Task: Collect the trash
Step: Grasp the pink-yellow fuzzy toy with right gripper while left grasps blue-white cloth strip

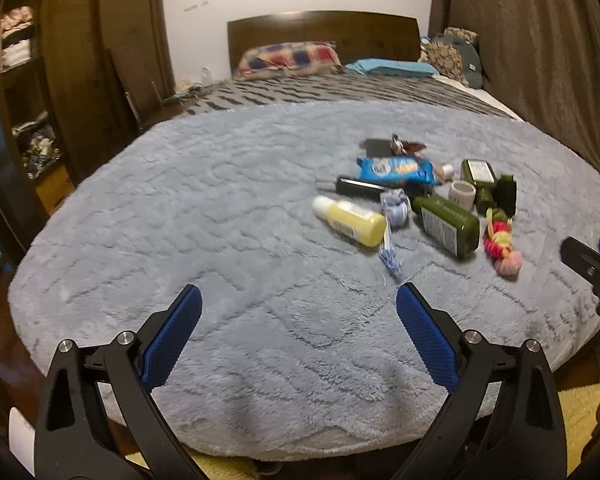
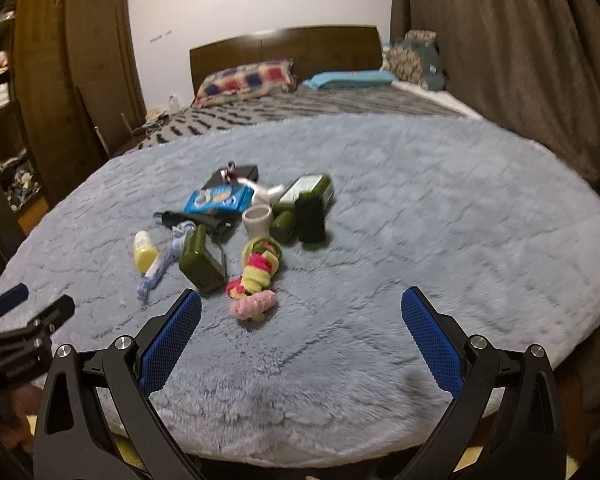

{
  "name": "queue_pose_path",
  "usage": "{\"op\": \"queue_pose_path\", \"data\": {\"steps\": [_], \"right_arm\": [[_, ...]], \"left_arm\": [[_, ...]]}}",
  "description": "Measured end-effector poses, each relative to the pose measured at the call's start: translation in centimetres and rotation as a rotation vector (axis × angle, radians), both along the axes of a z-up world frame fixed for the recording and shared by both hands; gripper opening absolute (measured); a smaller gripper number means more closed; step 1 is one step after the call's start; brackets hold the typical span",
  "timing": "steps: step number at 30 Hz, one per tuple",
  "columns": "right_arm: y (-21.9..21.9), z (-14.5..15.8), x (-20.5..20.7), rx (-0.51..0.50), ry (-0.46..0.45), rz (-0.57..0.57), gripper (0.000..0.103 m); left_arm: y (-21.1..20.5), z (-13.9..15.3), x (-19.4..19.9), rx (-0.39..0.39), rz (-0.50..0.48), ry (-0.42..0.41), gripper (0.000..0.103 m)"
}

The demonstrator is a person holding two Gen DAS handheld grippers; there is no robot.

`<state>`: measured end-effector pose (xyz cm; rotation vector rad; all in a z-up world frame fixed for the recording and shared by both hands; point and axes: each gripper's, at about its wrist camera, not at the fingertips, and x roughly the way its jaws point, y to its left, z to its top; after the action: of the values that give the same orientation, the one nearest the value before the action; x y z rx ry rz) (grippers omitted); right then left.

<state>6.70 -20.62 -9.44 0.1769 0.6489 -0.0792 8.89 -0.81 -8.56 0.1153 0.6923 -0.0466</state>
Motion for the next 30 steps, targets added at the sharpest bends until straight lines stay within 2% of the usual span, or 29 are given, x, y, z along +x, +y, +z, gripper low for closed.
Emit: {"op": "queue_pose_path", "data": {"steps": [2,4,7,9,11,12,14,20,22,24,26,28,29,30], "right_arm": [[0.4,-1.0,1.2,-0.011,0.014,-0.003,0.1],[0.7,-1.5,1.9,-0.011,0.023,0.007,0.099],[1.2,-2.4,3.3,-0.016,0.043,0.016,0.086],[1.4,-2.9,4.4,-0.02,0.061,0.016,0.074],[1.4,-3.2,5.1,-0.006,0.063,0.028,0.073],[1.5,-3.2,5.5,-0.002,0.063,0.031,0.069],[1.8,-3.4,6.1,-0.006,0.067,0.036,0.065],[2.2,-4.5,8.1,-0.016,0.092,0.063,0.06],[2.2,-4.7,8.4,-0.028,0.091,0.065,0.053],[2.0,-4.7,8.4,-0.041,0.086,0.069,0.043],[1.8,-4.6,8.3,-0.044,0.082,0.082,0.039],[1.8,-4.5,8.1,-0.05,0.079,0.091,0.034],[1.8,-4.5,7.9,-0.051,0.077,0.094,0.032],[1.8,-4.4,7.6,-0.053,0.076,0.1,0.031]], "left_arm": [[-0.2,-0.7,0.5,0.018,-0.011,0.003,0.093],[-0.3,-1.1,0.9,0.004,-0.031,0.01,0.093],[-0.7,-1.6,1.9,-0.036,-0.074,0.03,0.093],[-1.2,-2.0,2.4,-0.046,-0.112,0.039,0.093],[-1.9,-2.4,2.9,-0.052,-0.137,0.043,0.092],[-2.0,-2.5,3.1,-0.055,-0.144,0.047,0.092],[-2.5,-2.8,3.8,-0.073,-0.162,0.056,0.088],[-3.6,-4.4,6.5,-0.125,-0.197,0.115,0.065],[-3.8,-5.0,7.3,-0.137,-0.202,0.13,0.056],[-3.9,-5.4,7.8,-0.146,-0.207,0.129,0.054],[-4.1,-5.5,8.2,-0.15,-0.213,0.126,0.049],[-4.3,-5.6,8.6,-0.154,-0.225,0.129,0.035],[-4.4,-5.6,8.7,-0.155,-0.228,0.13,0.032],[-4.5,-5.6,8.7,-0.159,-0.239,0.136,0.023]]}}
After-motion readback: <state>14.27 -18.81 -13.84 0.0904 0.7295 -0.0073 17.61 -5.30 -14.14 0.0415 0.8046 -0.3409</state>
